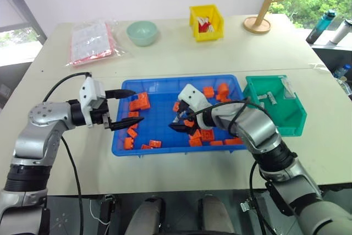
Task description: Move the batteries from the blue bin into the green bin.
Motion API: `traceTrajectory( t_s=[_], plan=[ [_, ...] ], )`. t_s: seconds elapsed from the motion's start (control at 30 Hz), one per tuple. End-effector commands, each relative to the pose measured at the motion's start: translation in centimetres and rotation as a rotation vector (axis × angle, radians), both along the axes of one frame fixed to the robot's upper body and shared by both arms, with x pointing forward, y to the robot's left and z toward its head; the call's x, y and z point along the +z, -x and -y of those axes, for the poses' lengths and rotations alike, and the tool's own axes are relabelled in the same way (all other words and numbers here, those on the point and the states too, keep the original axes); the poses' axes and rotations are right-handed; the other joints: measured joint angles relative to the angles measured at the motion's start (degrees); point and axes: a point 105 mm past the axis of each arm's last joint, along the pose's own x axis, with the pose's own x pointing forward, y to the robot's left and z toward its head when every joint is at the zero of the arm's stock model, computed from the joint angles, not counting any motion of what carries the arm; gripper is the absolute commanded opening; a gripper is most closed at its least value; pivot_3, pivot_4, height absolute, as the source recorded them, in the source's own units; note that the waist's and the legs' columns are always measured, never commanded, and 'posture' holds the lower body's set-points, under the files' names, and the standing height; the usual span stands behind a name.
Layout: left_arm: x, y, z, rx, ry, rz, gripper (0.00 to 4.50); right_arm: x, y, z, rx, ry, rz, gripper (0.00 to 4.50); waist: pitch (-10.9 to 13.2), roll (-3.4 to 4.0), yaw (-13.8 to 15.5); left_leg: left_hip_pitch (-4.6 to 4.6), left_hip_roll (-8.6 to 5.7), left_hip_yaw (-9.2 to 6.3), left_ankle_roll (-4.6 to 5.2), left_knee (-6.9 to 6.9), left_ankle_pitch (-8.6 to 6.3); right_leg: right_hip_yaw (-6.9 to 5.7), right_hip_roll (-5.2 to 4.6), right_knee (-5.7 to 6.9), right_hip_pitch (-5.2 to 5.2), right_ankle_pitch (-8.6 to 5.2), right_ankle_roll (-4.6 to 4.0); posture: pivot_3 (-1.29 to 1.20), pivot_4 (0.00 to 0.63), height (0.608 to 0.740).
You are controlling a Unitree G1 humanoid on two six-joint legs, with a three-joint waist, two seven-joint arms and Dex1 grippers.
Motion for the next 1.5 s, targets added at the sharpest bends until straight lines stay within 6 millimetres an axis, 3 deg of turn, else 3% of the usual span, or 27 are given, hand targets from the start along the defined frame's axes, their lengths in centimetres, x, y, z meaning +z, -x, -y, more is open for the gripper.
traceTrajectory(
  t_s=[0.03,0.23,0.57,0.83,1.03,1.5],
  plan=[
    [1.1,0.2,-0.3,0.002,-0.011,0.050,4.50,-0.5,-0.6,0.7,-0.054,-0.010,-0.015,4.41,0.0,0.00,0.0,0.00,0.00,0.00,0.00,0.00,0.00,0.00,0.00,0.00,0.00,0.00,0.00,0.00,0.150,0.719],
    [1.2,0.1,-0.3,0.000,-0.016,0.053,4.50,-1.2,-0.1,1.0,-0.067,-0.018,-0.035,4.41,0.0,-0.02,0.0,0.02,-0.01,-0.01,0.00,0.01,0.00,0.00,0.00,0.01,0.02,0.00,0.00,0.00,0.150,0.719],
    [1.3,-0.1,-0.3,-0.004,-0.019,0.058,4.50,1.7,0.1,0.5,-0.046,-0.071,0.056,4.41,0.0,-0.03,0.0,0.02,-0.01,-0.02,0.00,0.00,0.00,0.00,0.00,0.00,0.02,0.00,0.00,0.00,0.150,0.719],
    [1.1,-0.1,-0.3,-0.007,-0.019,0.058,4.50,2.3,1.1,0.4,-0.028,-0.077,0.062,4.41,0.0,-0.03,-0.2,0.02,0.00,-0.02,0.00,-0.01,0.00,0.00,0.00,0.01,0.00,0.00,0.00,0.00,0.150,0.719],
    [1.0,0.0,-0.3,-0.006,-0.022,0.055,4.50,1.7,1.6,0.1,-0.031,-0.102,0.004,4.41,0.0,-0.02,-0.2,0.02,0.00,-0.02,0.00,-0.02,0.00,0.00,0.00,0.01,0.00,0.00,0.00,0.00,0.150,0.719],
    [1.6,0.0,-0.6,0.005,-0.028,0.068,4.50,-1.4,0.1,-0.1,-0.059,-0.072,-0.046,4.41,0.0,-0.03,-0.5,0.02,0.00,-0.02,0.00,-0.03,0.00,0.00,0.00,0.01,0.00,0.00,0.00,0.00,0.150,0.719]
  ],
)
